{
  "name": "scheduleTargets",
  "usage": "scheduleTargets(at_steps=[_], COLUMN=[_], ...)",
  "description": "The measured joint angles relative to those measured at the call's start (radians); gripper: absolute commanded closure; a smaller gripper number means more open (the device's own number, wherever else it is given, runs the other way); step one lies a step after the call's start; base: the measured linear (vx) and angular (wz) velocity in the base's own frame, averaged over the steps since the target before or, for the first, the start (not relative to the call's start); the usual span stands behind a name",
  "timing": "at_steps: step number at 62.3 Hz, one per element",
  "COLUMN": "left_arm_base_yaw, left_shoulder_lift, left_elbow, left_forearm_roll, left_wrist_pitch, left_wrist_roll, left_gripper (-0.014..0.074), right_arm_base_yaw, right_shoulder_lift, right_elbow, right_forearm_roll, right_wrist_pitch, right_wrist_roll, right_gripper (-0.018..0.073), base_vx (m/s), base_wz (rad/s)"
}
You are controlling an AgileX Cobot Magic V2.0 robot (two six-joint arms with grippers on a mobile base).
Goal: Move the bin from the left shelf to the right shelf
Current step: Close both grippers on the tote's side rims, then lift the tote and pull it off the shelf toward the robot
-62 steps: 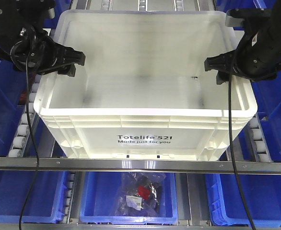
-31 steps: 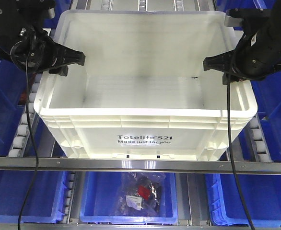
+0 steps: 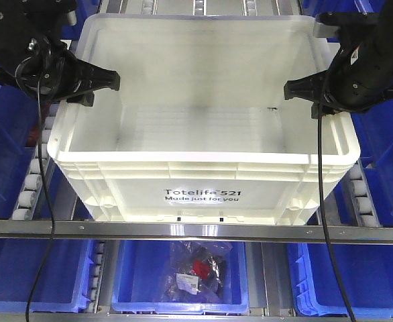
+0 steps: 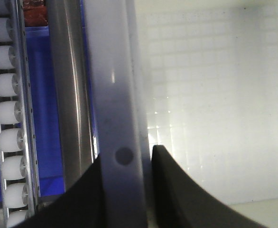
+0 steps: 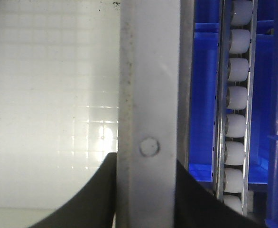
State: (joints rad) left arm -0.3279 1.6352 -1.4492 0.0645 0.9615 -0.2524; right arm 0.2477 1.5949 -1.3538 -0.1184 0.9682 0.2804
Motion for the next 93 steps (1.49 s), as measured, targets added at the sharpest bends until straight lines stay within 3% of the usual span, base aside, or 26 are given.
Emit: scheduleTargets(at_steps=[9, 33, 53, 75, 93], left_arm_base_yaw=[0.000, -0.011, -0.013, -0.036, -0.040], left_shoulder_lift=[0.000, -0.041, -0.194, -0.336, -0.360], left_elbow=[0.000, 0.000, 0.003, 0.155, 0.169], left_forearm_roll=[-0.003, -0.044, -0.052, -0.097, -0.102], left_wrist_pitch=[-0.002, -0.008, 0.053, 0.020, 0.019], left_wrist_roll=[0.000, -0.005, -0.006, -0.005, -0.008], left_gripper=[0.0458, 0.0605, 0.0603, 0.0603, 0.0603], right_arm_base_yaw=[0.000, 0.000, 0.007, 0.010, 0.010], right_shoulder_lift=[-0.021, -0.136, -0.251, -0.403, -0.417], right_elbow=[0.008, 0.009, 0.045, 0.173, 0.177], right_forearm_roll=[0.001, -0.010, 0.032, 0.059, 0.072], right_wrist_pitch=[-0.001, 0.053, 0.051, 0.040, 0.062], right_wrist_roll=[-0.001, -0.001, -0.001, 0.002, -0.004], right_gripper=[0.0546, 0.0564, 0.0564, 0.0564, 0.0562], base_vx=[0.00, 0.00, 0.00, 0.00, 0.00], base_wz=[0.00, 0.00, 0.00, 0.00, 0.00])
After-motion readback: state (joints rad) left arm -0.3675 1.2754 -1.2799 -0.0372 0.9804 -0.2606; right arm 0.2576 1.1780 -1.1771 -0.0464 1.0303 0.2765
